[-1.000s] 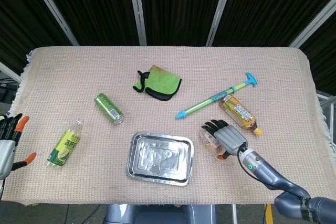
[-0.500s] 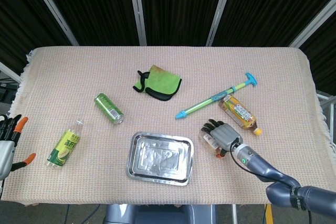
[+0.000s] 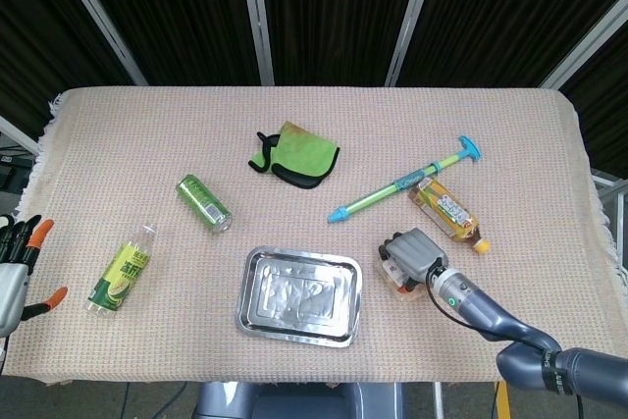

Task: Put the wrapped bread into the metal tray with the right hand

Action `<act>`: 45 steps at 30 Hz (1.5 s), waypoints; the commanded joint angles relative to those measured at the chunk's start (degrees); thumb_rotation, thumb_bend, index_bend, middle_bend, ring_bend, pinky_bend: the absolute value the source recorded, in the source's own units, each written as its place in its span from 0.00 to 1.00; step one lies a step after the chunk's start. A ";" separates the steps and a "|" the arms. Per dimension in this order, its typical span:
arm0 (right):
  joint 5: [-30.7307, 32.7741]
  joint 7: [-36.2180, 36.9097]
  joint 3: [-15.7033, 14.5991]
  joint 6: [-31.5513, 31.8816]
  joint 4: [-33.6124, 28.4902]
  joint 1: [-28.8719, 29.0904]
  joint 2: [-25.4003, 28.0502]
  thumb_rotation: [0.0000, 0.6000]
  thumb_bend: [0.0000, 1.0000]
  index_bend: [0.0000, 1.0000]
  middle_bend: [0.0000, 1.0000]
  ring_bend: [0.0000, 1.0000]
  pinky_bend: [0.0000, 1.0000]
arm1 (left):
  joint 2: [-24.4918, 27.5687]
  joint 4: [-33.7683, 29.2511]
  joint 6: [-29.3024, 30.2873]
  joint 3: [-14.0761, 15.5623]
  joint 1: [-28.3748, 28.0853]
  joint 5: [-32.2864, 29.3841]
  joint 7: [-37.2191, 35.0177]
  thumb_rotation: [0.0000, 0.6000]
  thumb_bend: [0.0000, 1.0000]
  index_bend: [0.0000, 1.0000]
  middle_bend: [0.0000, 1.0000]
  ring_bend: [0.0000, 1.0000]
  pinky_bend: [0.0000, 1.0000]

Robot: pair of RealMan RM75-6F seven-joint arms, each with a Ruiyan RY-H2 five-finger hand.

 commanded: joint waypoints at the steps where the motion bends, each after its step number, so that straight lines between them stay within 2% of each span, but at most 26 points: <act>1: -1.95 0.94 1.04 2.45 -3.72 0.04 2.53 1.00 0.16 0.52 0.42 0.35 0.54 | -0.07 0.01 0.00 -0.11 -0.09 -0.02 -0.05 0.99 0.18 0.05 0.00 0.00 0.00; 8: -6.17 4.81 2.70 5.57 -12.13 0.68 5.67 1.00 0.16 0.52 0.42 0.35 0.54 | -0.07 -0.09 -0.07 -0.16 -0.22 0.01 -0.03 0.99 0.18 0.05 0.00 0.00 0.00; 11: -8.98 6.92 2.68 5.40 -14.74 1.82 5.53 1.00 0.16 0.52 0.42 0.35 0.54 | 0.00 -0.24 -0.04 -0.21 -0.23 -0.08 0.06 1.00 0.18 0.05 0.00 0.00 0.00; 12: -10.21 7.61 2.97 4.57 -16.00 3.14 3.91 1.00 0.16 0.52 0.42 0.35 0.54 | -0.06 -0.25 -0.13 -0.16 -0.24 -0.11 0.04 0.99 0.18 0.05 0.00 0.00 0.00; 19: -8.91 6.04 4.05 2.99 -13.77 6.34 -2.32 1.00 0.16 0.51 0.42 0.35 0.54 | -0.28 0.24 -0.42 -0.11 -0.20 -0.58 -0.36 0.99 0.18 0.05 0.00 0.00 0.00; 28: -1.08 -1.25 5.26 0.37 -8.78 9.99 -9.64 1.00 0.16 0.45 0.38 0.31 0.54 | -0.56 1.51 -0.86 0.03 0.00 -1.34 -1.49 0.99 0.18 0.05 0.00 0.00 0.00; 30: 1.86 -4.23 5.28 -0.51 -6.65 11.20 -11.63 1.00 0.16 0.38 0.33 0.26 0.50 | -0.72 1.93 -1.21 0.05 -0.06 -1.61 -1.78 0.99 0.18 0.05 0.00 0.00 0.00; 34: 6.86 -9.24 4.73 -2.01 -5.51 12.80 -12.75 1.00 0.08 0.05 0.07 0.02 0.20 | -0.98 2.39 -1.56 -0.03 -0.22 -1.80 -2.11 0.99 0.18 0.05 0.00 0.00 0.00; 35: 8.57 -10.65 4.63 -1.99 -5.86 13.17 -12.78 1.00 0.05 0.01 0.03 0.00 0.14 | -1.03 2.50 -1.65 -0.04 -0.27 -1.84 -2.16 0.99 0.18 0.05 0.00 0.00 0.00; 38: 13.34 -14.70 4.71 0.55 -8.97 13.52 -11.39 1.00 0.00 0.00 0.00 0.00 0.02 | -1.22 2.76 -1.90 -0.23 -0.51 -1.97 -2.38 0.99 0.18 0.05 0.00 0.00 0.00; 45: 16.37 -18.13 4.10 5.07 -15.39 12.77 -5.76 1.00 0.00 0.00 0.00 0.00 0.00 | -1.25 2.72 -1.75 -0.33 -0.68 -1.61 -2.53 0.99 0.18 0.05 0.00 0.00 0.00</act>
